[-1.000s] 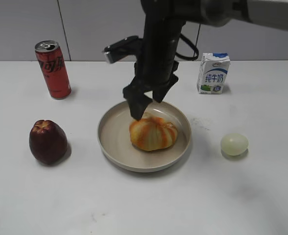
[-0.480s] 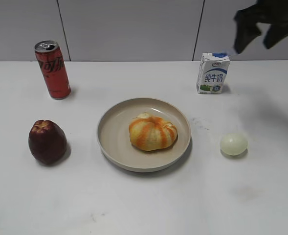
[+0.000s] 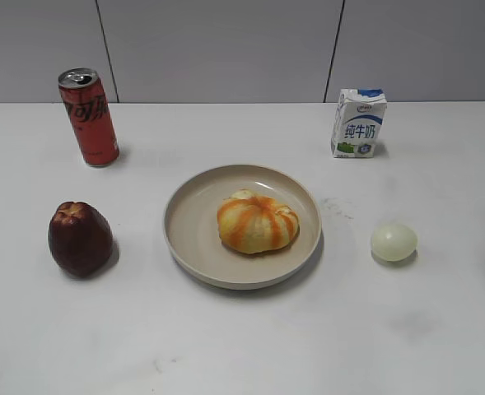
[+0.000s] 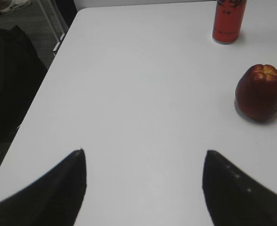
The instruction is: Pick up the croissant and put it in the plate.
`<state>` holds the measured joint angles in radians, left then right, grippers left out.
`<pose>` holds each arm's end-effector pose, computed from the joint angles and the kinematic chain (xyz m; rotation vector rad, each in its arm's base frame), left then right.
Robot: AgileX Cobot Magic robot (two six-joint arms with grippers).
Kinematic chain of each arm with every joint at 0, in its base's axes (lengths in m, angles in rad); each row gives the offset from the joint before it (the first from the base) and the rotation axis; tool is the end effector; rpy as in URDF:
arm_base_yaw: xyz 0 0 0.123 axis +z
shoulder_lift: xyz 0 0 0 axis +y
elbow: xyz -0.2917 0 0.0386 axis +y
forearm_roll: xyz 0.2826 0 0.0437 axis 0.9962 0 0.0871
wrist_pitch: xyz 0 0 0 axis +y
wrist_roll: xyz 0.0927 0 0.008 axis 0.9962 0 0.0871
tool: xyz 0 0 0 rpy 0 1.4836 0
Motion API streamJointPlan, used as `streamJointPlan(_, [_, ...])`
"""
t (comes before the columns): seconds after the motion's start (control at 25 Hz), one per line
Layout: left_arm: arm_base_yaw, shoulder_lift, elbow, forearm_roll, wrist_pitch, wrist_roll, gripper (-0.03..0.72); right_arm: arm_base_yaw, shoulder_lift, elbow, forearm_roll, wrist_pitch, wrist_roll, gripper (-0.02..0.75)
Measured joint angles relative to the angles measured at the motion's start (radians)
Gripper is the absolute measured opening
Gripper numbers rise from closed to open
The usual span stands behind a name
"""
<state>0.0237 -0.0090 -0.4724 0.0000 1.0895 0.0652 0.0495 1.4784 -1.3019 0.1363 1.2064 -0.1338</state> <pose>0.0189 0.0004 0.2822 0.0434 2.0917 0.0538 0.3217 0.0278 0.3216 -0.2173 2.8481 0.1749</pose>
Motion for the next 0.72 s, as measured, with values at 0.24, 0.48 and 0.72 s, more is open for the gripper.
streamJointPlan(0.24, [0.0, 0.0, 0.0, 0.0, 0.0, 0.0, 0.587, -0.001, -0.32, 0.377, 0.007, -0.091, 0.001, 0.591])
streamJointPlan(0.48, [0.0, 0.0, 0.0, 0.0, 0.0, 0.0, 0.587, -0.001, -0.592, 0.675, 0.018, -0.184, 0.001, 0.591])
streamJointPlan(0.72, [0.0, 0.0, 0.0, 0.0, 0.0, 0.0, 0.587, -0.001, -0.823, 0.793, 0.017, -0.175, 0.001, 0.591])
